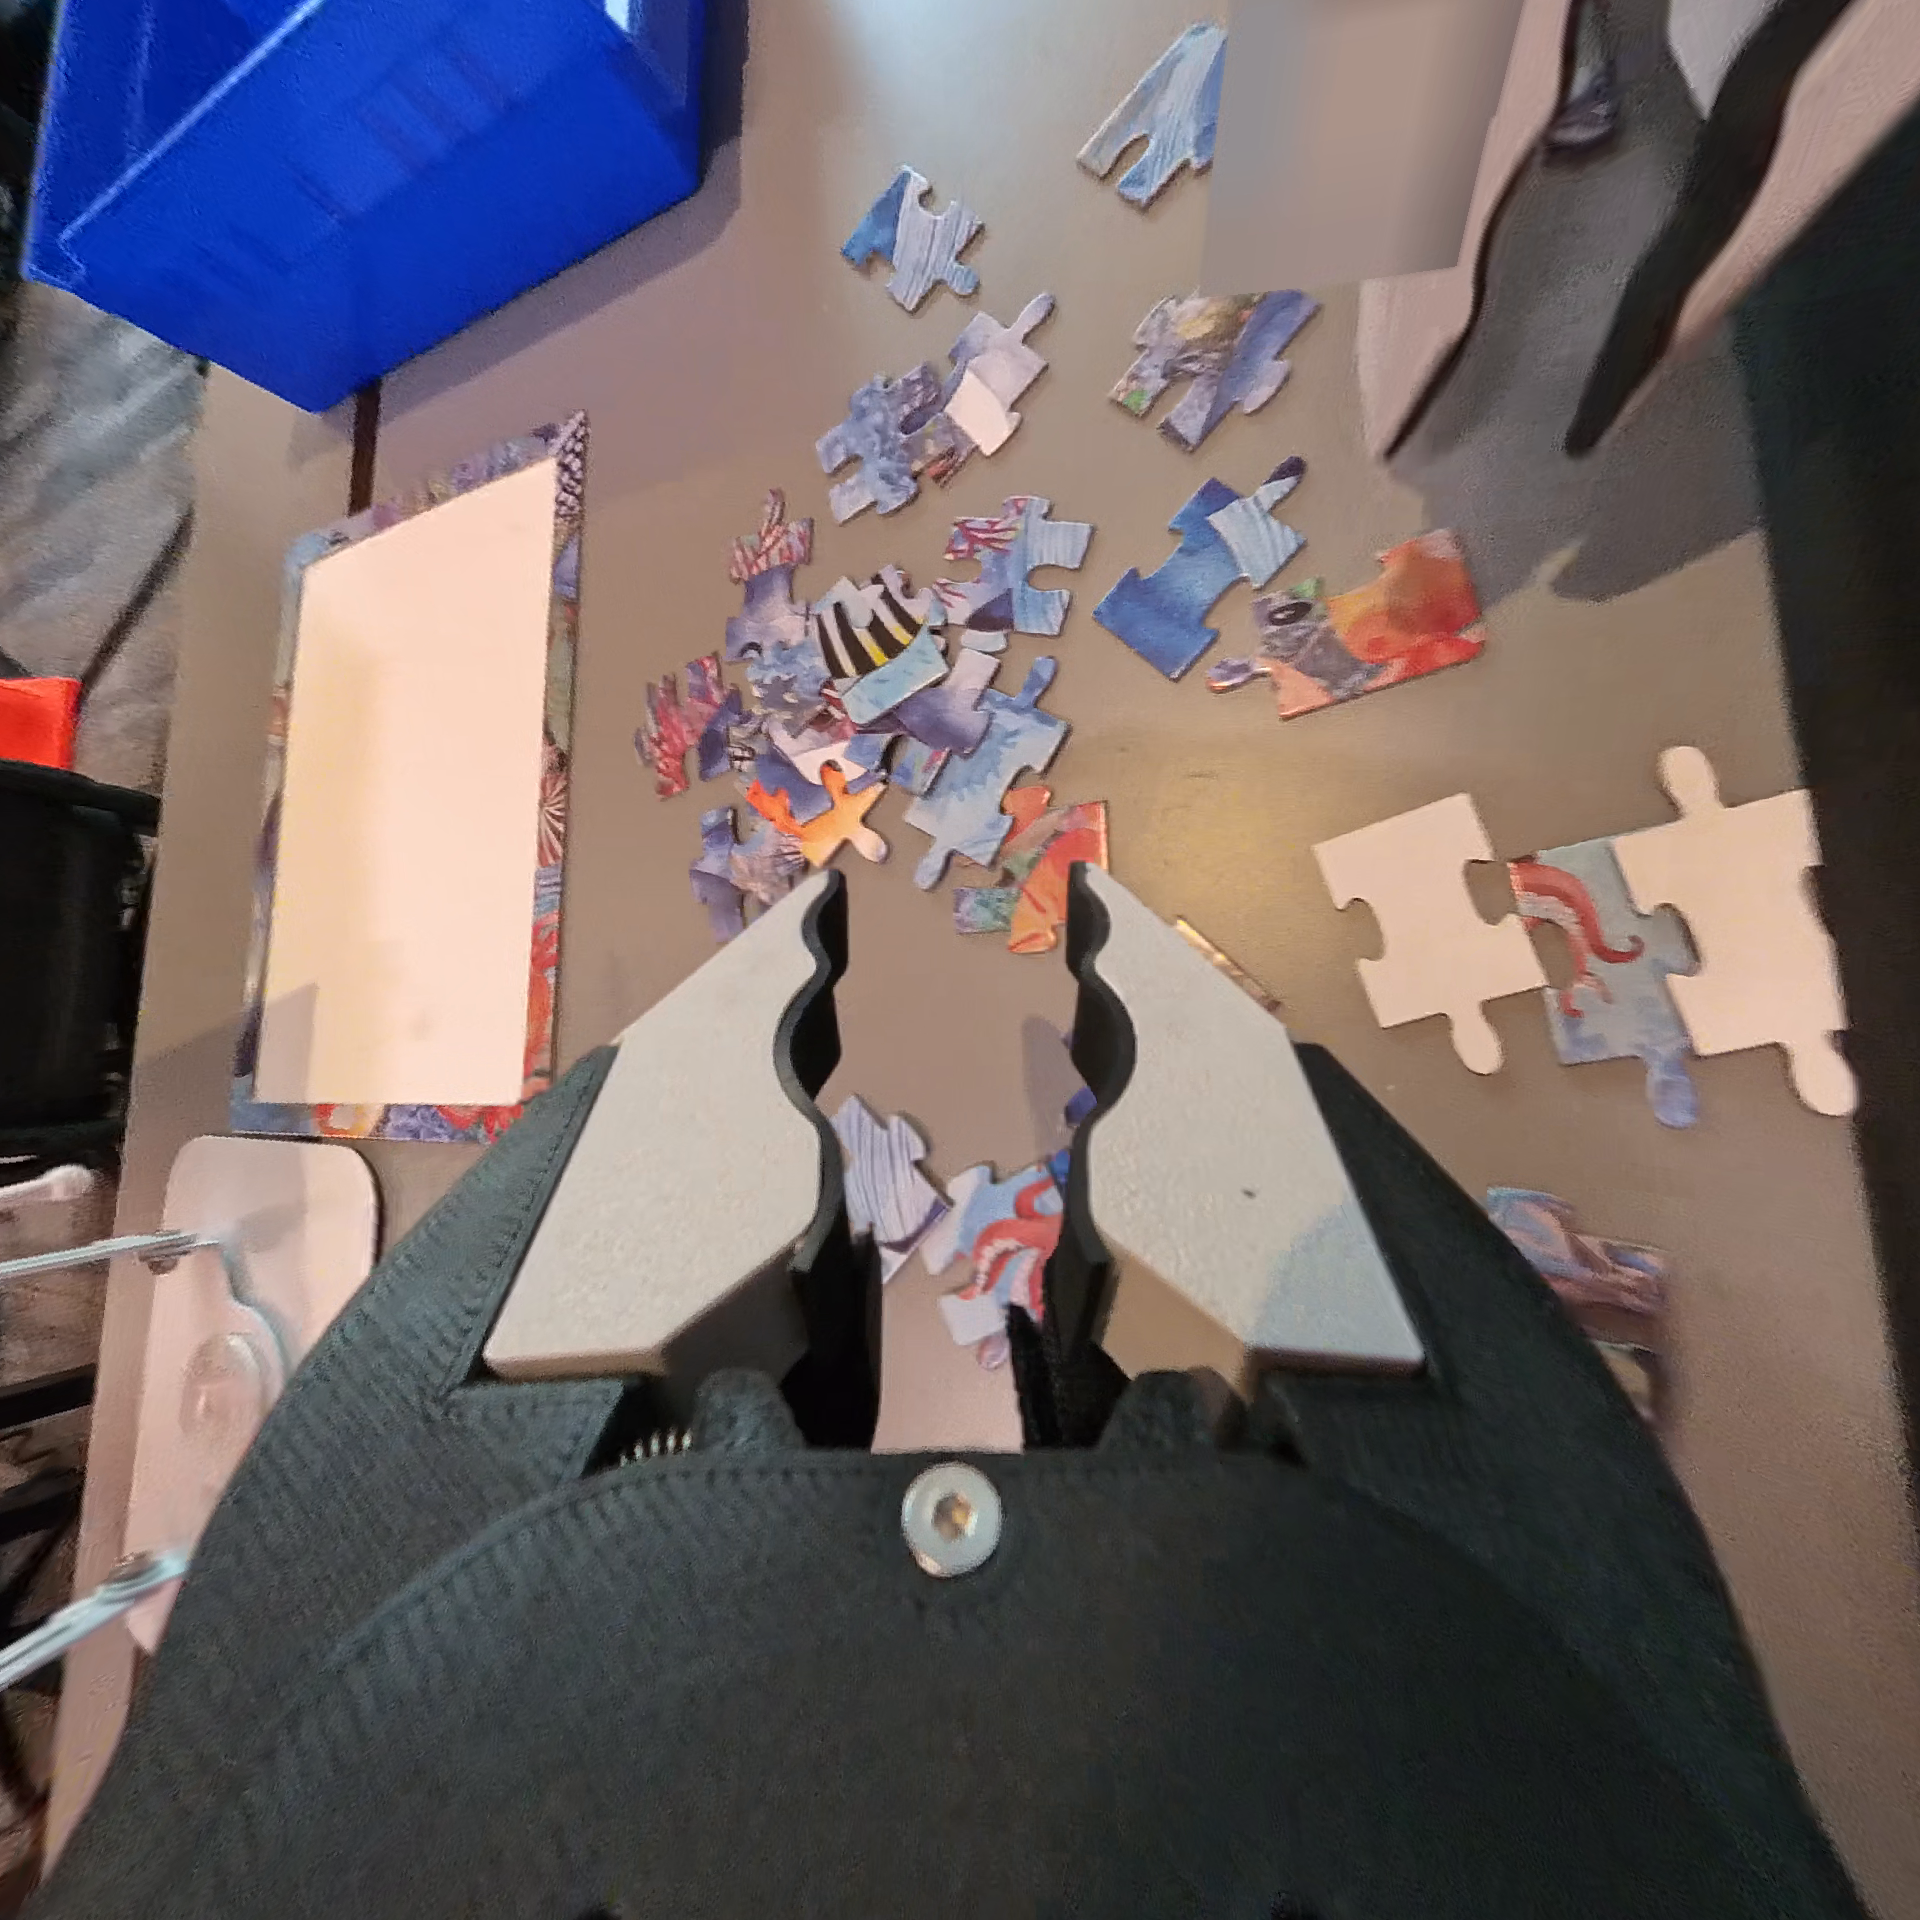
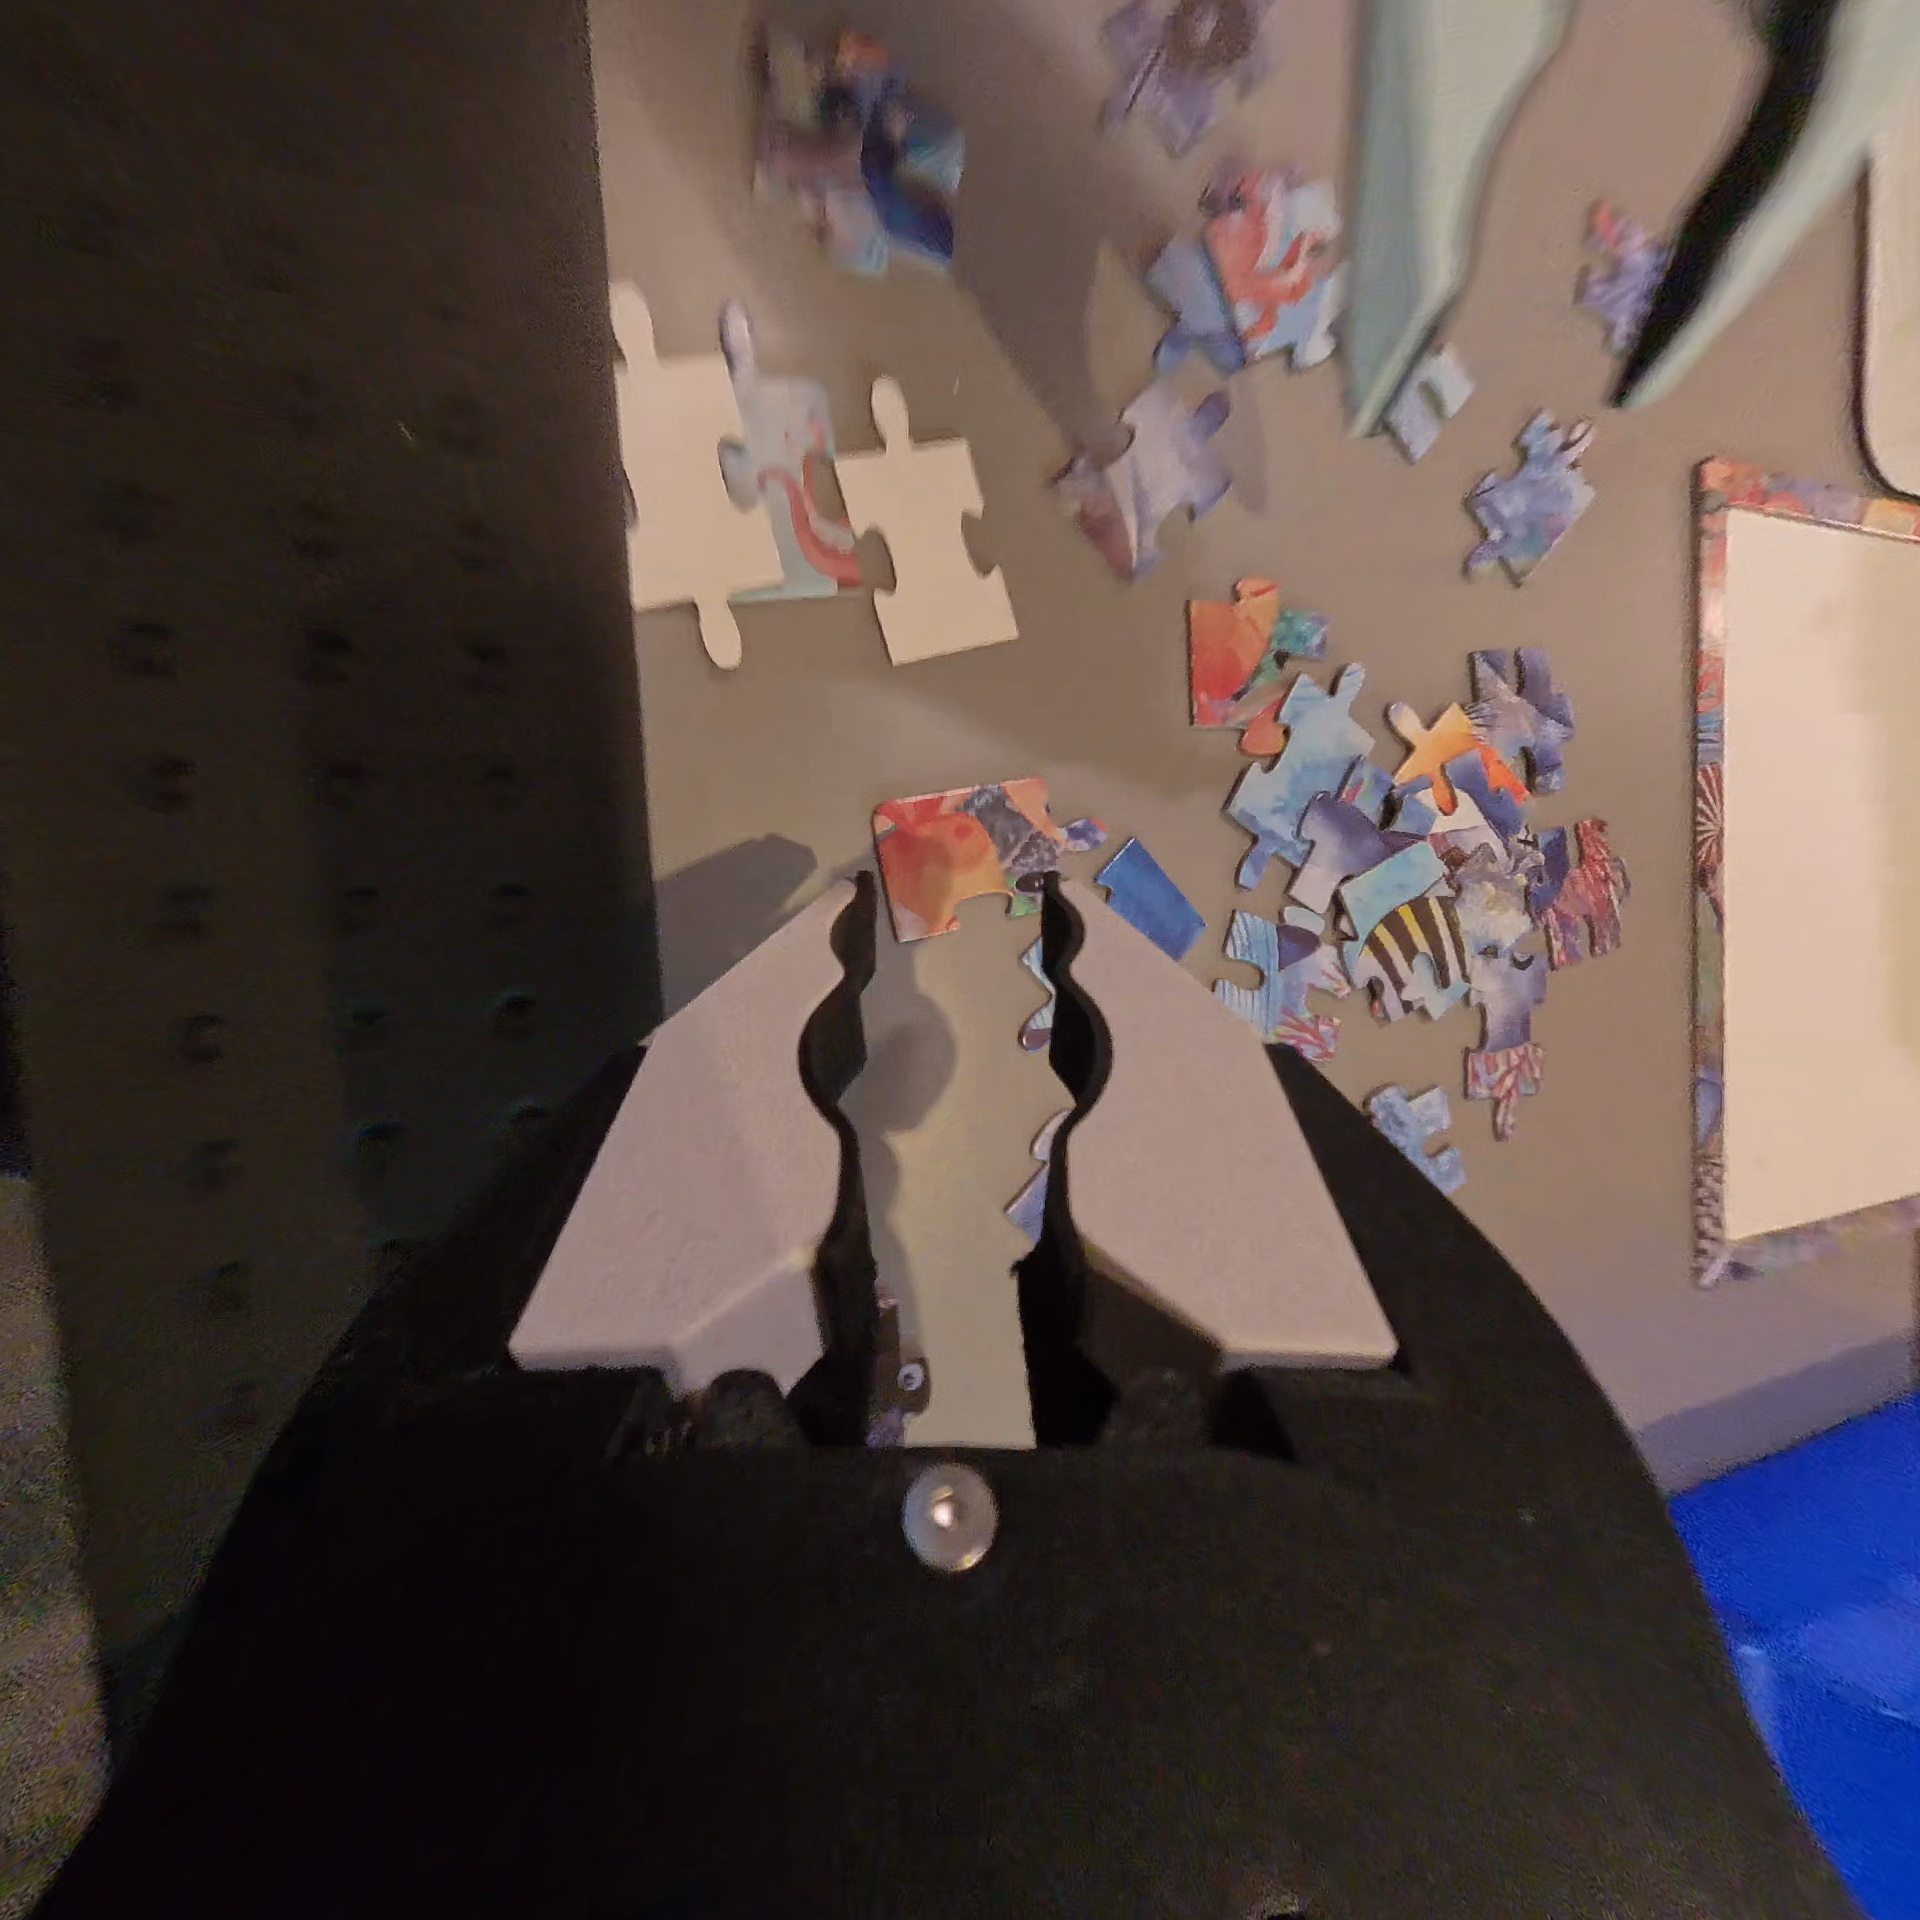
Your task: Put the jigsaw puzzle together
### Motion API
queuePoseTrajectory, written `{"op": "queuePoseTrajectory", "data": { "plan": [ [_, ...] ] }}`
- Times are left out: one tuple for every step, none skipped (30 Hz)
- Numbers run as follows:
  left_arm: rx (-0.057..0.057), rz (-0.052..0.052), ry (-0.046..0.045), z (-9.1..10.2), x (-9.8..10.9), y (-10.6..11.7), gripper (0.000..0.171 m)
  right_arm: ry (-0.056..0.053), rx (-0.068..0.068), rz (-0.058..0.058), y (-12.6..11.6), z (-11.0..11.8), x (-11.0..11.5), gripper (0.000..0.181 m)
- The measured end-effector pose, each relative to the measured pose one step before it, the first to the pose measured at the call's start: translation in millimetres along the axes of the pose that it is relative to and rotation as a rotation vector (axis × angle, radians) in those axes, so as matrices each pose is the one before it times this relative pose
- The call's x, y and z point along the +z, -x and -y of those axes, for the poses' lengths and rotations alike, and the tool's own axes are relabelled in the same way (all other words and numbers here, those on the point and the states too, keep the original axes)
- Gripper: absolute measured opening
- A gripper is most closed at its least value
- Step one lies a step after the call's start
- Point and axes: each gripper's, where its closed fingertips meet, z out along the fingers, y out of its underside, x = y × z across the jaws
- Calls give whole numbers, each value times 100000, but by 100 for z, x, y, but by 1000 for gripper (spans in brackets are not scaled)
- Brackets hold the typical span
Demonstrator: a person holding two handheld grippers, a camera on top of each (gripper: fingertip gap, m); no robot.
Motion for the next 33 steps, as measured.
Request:
{"op": "queuePoseTrajectory", "data": {
  "plan": [
    [-373, -235, -96, 15, -224, -233, 41, -5293, 4623, 930, -197, 395, -925, 27],
    [-486, -1228, 689, -117, -210, -423, 41, -4065, 4843, 469, -305, 248, -744, 26],
    [-799, -2235, 1526, -260, -170, -624, 42, -1522, 4600, -1385, -638, -99, -479, 27],
    [-205, -963, 1880, -376, -153, -512, 44, 348, 3540, -1131, -611, -391, -173, 26],
    [298, -1292, 1781, -470, -146, -613, 45, 1123, 2630, 273, -356, -458, 158, 25],
    [-188, -3063, 1897, -547, -104, -869, 45, 1353, 2492, 530, -282, -460, 424, 26],
    [-888, -3085, 1507, -490, -19, -862, 46, 1380, 1879, 2324, 98, -387, 592, 26],
    [-1320, -2372, 422, -316, 29, -757, 48, 783, 463, 3754, 515, -197, 616, 26],
    [-1113, -3870, -358, -170, 52, -1014, 49, -96, -500, 1848, 436, 84, 558, 26],
    [-306, -3102, -811, -96, 66, -921, 49, 40, -1078, 1025, 465, 272, 521, 29],
    [-236, -448, -443, -119, 113, -470, 50, -216, -1457, 1696, 681, 463, 538, 31],
    [-717, -1351, -203, -104, 155, -528, 52, -1116, -1389, 1630, 643, 669, 593, 31],
    [-403, -3440, -1084, 107, 228, -826, 53, -492, -1385, 1866, 604, 545, 620, 33],
    [397, -1598, -1874, 271, 281, -551, 54, 397, -1462, 1503, 439, 340, 582, 37],
    [715, -830, -93, 5, 361, -378, 53, 75, -831, 307, 124, 294, 474, 38],
    [909, -1299, 1753, -287, 435, -394, 51, -391, 256, 47, -43, 292, 437, 36],
    [1423, -513, 1743, -319, 458, -240, 49, -478, 646, 600, -29, 254, 458, 36],
    [534, 108, 1691, -354, 470, -54, 48, -175, 671, 633, -60, 146, 481, 36],
    [-681, -719, 1876, -390, 482, -54, 48, 432, 599, -152, -225, 67, 473, 36],
    [-503, -876, 661, -233, 374, -27, 48, 1199, -63, -194, -229, -57, 435, 37],
    [-1753, -1642, -4059, 542, 37, -73, 45, 890, -427, 449, -130, -10, 339, 39],
    [-2218, -785, -1454, 164, 134, 96, 41, -652, 181, 775, -134, 243, 196, 39],
    [-865, -512, 642, -157, 235, 75, 38, -737, 469, 1066, -117, 278, 148, 39],
    [-290, -1590, -1776, 218, 86, -138, 35, 741, -133, 1061, -124, 82, 221, 41],
    [-90, -1304, -489, 47, 170, -120, 32, 567, -379, 1221, -136, 104, 190, 40],
    [-231, -1545, -797, 95, 107, -168, 29, 107, 11, 1640, -139, 149, 124, 42],
    [-91, -1322, -817, 111, 80, -144, 25, 656, 664, 1562, -231, 24, 88, 46],
    [587, 605, -787, 77, 128, 99, 23, 501, 932, 1351, -292, 11, 78, 47],
    [1120, 616, -975, 93, 91, 65, 22, -104, 375, 1301, -258, 59, 95, 46],
    [454, -311, -519, 55, 33, -40, 21, -313, -339, 2068, -86, 45, 71, 46],
    [596, -457, -253, 25, 9, -40, 21, -382, -544, 2308, -27, 35, 7, 47],
    [831, -323, -377, 26, 16, -23, 21, -297, -165, 1773, -119, 43, -28, 46],
    [596, -360, -353, 13, 11, 8, 21, -40, 253, 1627, -112, 27, -26, 42]
  ]
}}
